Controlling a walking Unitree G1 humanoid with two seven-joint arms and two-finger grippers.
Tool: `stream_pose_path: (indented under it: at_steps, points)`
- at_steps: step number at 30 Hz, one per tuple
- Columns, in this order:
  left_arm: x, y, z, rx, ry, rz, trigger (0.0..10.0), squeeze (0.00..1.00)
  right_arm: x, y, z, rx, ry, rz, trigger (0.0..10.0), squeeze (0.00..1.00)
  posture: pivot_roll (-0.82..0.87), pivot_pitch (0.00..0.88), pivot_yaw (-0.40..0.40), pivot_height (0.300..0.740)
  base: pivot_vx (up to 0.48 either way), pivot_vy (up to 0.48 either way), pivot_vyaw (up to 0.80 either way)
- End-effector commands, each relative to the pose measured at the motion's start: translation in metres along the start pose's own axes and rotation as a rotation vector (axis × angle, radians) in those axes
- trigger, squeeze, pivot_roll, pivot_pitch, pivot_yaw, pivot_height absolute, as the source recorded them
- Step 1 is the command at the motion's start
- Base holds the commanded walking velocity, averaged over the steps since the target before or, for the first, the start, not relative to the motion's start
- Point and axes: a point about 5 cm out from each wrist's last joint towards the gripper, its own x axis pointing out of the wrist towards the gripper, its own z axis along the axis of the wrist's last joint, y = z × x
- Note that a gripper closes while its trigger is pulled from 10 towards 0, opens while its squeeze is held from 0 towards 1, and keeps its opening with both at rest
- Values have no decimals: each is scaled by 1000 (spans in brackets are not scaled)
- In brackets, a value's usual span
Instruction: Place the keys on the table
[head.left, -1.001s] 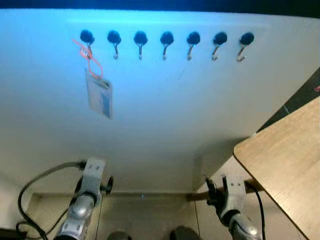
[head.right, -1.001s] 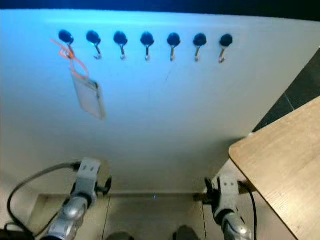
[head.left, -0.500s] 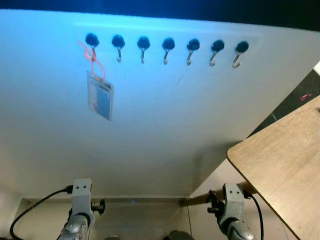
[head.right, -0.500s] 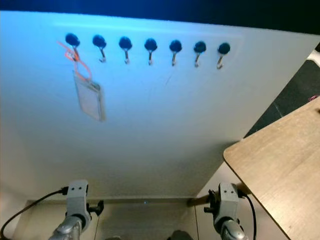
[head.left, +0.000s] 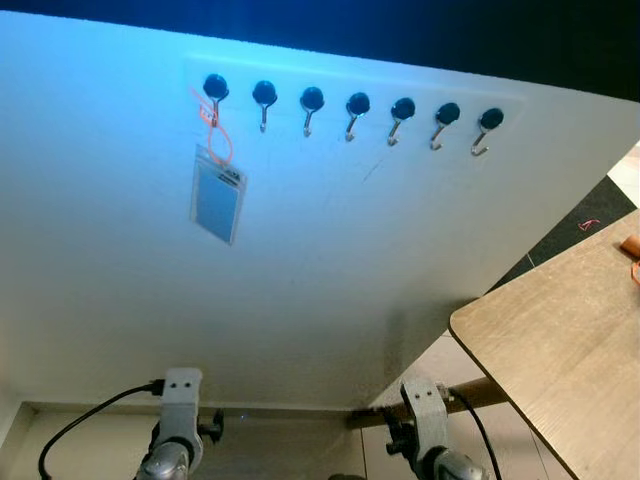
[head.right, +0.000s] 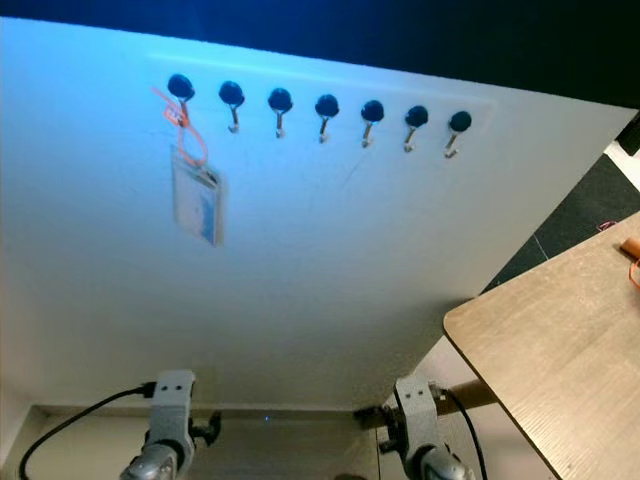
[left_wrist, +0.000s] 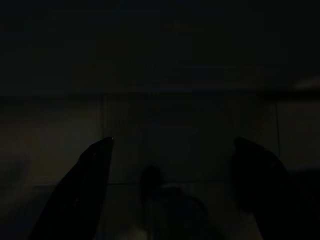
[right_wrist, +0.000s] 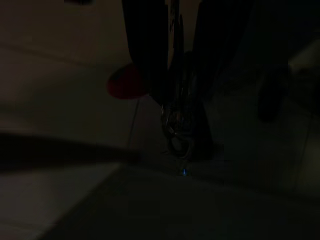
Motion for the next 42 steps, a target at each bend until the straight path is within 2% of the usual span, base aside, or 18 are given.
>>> stream_pose_path:
  at_steps: [1,6,10,12,20,30,33,36,40,42]
  points:
    - [-1,-4,-6,12,14,-11,10000,0,-3,-9,-2,23,-11,-49,10000,0,68,16,-147,740,0,0,0]
    - [-1,-1,-7,-13,21,-6,10000,0,-4,-11,-7,55,10,-77,10000,0,67,4,-129,740,0,0,0]
    - [-1,-3,-7,-1,28,-28,10000,0,-5,-13,-10,46,33,-84,10000,0,70,0,-130,740,0,0,0]
    - [-1,-3,-9,28,42,-27,10000,0,-5,-12,-11,57,44,-97,10000,0,74,0,-123,740,0,0,0]
    - [-2,1,-14,43,78,-14,10000,0,-3,-7,-12,72,59,-97,10000,0,94,0,-111,740,0,0,0]
    - [0,-3,-11,52,83,-21,10000,0,-3,-8,-14,44,76,-74,10000,0,91,0,-115,740,0,0,0]
    - [1,-7,-10,97,84,-53,10000,0,-5,-9,-16,34,79,-74,10000,0,87,0,-115,740,0,0,0]
    - [1,-8,-10,100,85,-55,10000,0,-6,-10,-18,34,81,-74,10000,0,85,0,-119,740,0,0,0]
    - [2,-7,-8,86,83,-40,10000,0,-14,-23,-28,41,94,-85,10000,0,83,0,-121,740,0,0,0]
    - [2,-6,-8,85,83,-39,10000,0,-14,-23,-28,41,96,-85,10000,0,83,0,-121,740,0,0,0]
